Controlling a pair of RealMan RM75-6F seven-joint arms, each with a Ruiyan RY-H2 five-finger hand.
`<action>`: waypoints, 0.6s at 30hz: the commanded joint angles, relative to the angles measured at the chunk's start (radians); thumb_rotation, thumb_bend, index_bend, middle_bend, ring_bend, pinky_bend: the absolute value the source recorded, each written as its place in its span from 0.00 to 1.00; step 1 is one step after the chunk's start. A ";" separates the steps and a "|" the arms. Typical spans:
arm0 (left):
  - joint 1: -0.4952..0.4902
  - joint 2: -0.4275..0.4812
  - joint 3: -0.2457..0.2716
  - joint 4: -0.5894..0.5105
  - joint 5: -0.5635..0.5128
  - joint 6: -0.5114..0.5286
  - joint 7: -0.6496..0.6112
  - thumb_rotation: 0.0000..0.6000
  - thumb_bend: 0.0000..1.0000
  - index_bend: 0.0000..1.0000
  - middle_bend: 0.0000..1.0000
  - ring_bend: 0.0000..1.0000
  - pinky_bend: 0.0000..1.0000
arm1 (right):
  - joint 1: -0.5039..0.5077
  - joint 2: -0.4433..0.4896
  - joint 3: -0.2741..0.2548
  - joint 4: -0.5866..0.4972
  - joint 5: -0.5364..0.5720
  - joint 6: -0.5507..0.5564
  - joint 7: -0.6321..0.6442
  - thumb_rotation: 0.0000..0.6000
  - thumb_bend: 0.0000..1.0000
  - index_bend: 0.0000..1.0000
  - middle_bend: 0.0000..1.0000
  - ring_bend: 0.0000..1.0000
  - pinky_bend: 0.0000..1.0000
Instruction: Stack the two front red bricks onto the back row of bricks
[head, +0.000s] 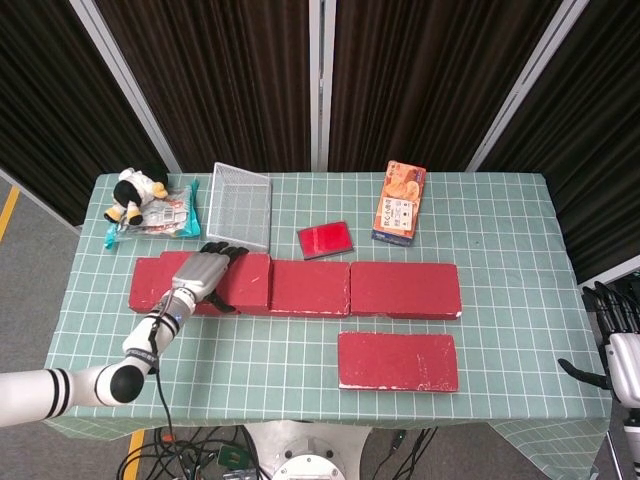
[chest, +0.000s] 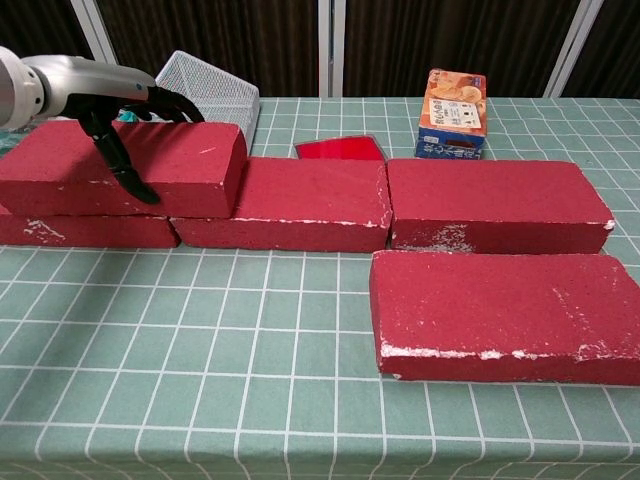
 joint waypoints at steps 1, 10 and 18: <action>-0.005 -0.001 0.002 0.001 0.004 0.001 -0.004 1.00 0.21 0.19 0.21 0.00 0.00 | -0.001 0.000 0.000 0.001 0.002 0.000 0.001 1.00 0.00 0.00 0.00 0.00 0.00; -0.018 -0.003 0.004 0.010 -0.009 -0.008 -0.035 1.00 0.21 0.19 0.21 0.00 0.00 | 0.003 -0.005 0.000 0.007 0.002 -0.010 0.005 1.00 0.00 0.00 0.00 0.00 0.00; -0.042 -0.019 0.010 0.025 -0.023 -0.016 -0.039 1.00 0.21 0.19 0.21 0.00 0.00 | 0.006 -0.008 -0.001 0.012 0.007 -0.020 0.008 1.00 0.00 0.00 0.00 0.00 0.00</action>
